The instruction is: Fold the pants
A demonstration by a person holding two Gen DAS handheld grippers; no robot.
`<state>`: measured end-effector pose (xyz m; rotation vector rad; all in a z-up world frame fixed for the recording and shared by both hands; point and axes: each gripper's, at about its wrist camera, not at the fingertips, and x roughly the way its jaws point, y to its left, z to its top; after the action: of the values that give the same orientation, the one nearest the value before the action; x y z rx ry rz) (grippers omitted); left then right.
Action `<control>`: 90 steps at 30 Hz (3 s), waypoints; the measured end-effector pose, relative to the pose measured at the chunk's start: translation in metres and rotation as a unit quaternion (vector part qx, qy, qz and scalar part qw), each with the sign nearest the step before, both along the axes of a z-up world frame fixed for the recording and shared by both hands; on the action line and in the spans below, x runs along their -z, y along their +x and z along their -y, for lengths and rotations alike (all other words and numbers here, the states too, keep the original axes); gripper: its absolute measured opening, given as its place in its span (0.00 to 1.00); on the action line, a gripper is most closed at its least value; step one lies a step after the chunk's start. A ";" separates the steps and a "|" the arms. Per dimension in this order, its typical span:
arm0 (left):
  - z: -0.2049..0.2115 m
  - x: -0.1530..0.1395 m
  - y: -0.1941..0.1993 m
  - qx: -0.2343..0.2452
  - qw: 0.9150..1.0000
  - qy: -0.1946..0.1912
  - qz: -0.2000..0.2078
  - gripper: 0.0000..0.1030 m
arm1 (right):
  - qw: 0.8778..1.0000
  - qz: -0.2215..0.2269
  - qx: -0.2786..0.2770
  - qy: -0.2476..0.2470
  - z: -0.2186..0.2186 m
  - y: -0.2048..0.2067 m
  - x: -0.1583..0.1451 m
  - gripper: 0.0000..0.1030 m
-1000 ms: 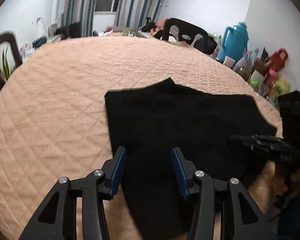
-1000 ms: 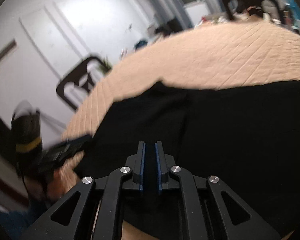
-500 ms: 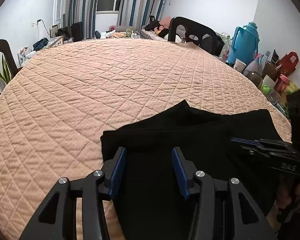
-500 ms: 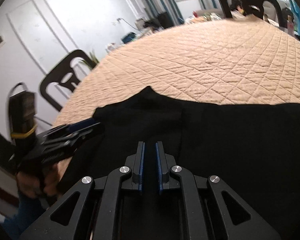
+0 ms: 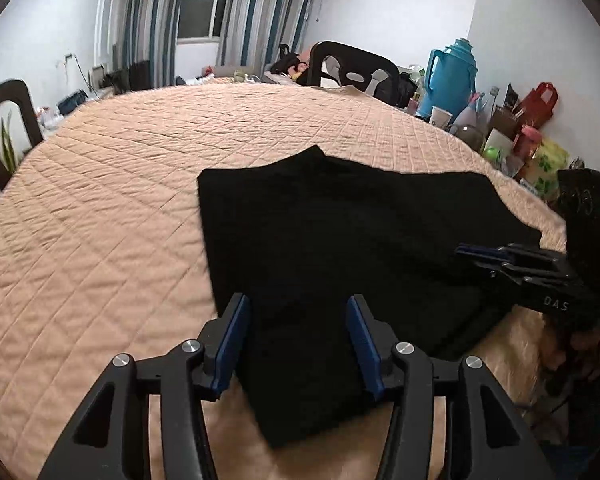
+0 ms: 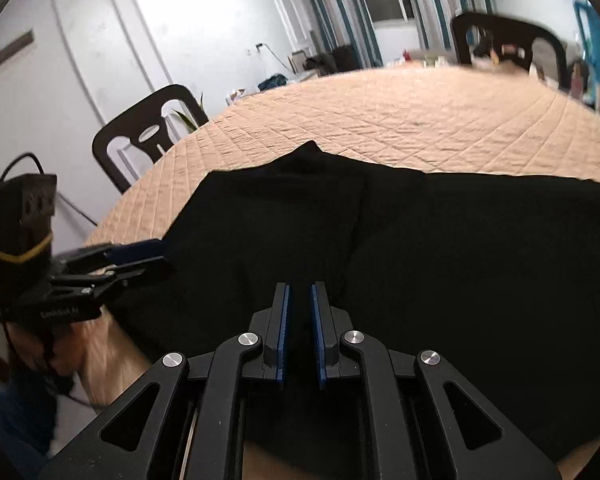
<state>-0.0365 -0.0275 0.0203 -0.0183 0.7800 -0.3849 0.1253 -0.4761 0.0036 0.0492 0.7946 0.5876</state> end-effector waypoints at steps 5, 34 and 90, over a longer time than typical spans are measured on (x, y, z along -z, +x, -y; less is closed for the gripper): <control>0.001 -0.001 -0.014 -0.010 1.000 0.009 0.017 0.52 | 1.000 0.008 0.005 -0.016 0.007 -0.007 -0.004 0.17; 0.009 0.000 0.011 -0.035 0.999 0.000 0.006 0.52 | 1.000 -0.006 0.007 -0.028 -0.040 0.035 -0.006 0.17; 0.004 0.004 0.005 -0.045 0.999 0.003 0.028 0.52 | 0.955 -0.053 0.262 0.126 0.172 -0.033 0.005 0.51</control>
<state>-0.0319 -0.0313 0.0161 -0.0375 0.7229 -0.2970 0.0923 -0.6483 -0.0009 0.5158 0.7659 0.1786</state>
